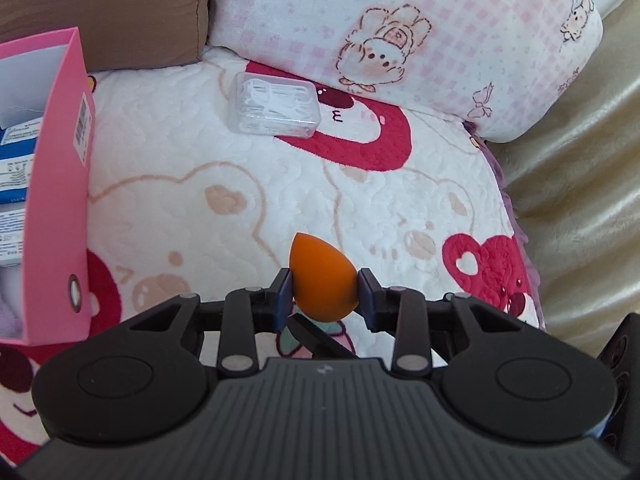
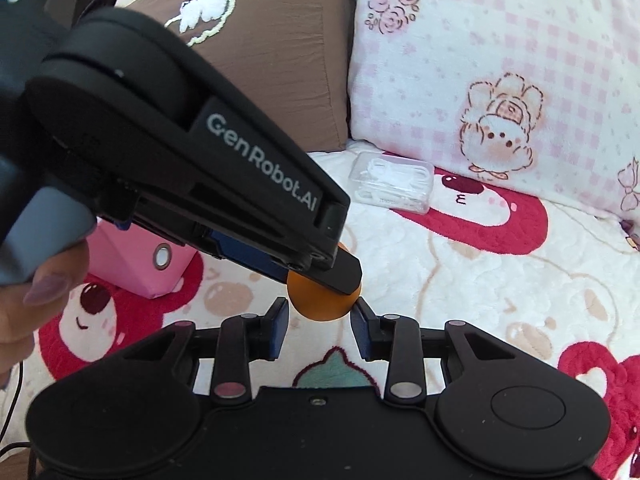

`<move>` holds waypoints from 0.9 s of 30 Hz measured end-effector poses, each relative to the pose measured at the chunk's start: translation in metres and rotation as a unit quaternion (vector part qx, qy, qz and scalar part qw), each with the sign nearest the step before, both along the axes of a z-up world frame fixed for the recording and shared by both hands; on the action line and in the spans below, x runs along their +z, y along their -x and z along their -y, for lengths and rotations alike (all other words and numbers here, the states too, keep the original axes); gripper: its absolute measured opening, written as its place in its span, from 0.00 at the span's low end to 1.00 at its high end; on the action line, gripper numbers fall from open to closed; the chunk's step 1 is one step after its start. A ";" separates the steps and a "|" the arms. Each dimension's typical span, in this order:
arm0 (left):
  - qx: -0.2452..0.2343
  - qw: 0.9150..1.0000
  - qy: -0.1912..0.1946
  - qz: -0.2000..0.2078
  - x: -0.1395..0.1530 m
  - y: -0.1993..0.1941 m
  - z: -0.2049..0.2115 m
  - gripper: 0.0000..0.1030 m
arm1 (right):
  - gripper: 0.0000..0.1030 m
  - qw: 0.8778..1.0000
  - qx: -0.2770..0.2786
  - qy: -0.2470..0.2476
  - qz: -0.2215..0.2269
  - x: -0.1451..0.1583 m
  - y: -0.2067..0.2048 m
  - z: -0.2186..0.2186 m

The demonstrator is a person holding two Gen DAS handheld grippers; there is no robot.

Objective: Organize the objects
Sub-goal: 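Lift the orange sponge with the left tool and carry it to the pink box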

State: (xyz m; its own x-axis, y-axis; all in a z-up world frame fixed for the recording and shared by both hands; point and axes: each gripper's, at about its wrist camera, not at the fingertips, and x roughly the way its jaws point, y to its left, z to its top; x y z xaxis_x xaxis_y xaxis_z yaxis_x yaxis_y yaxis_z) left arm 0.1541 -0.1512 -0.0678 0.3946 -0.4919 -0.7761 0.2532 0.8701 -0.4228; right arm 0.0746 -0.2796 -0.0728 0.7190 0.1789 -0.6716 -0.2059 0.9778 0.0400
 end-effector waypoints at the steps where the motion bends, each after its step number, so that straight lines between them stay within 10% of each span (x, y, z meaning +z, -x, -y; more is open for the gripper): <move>1: -0.003 1.000 -0.002 0.000 0.004 0.002 -0.002 0.32 | 0.38 1.000 0.001 0.000 -0.002 0.005 0.001 -0.002; 27: -0.021 0.999 -0.009 0.030 0.072 0.079 -0.085 0.32 | 0.37 0.995 0.097 0.026 0.020 0.068 0.059 -0.078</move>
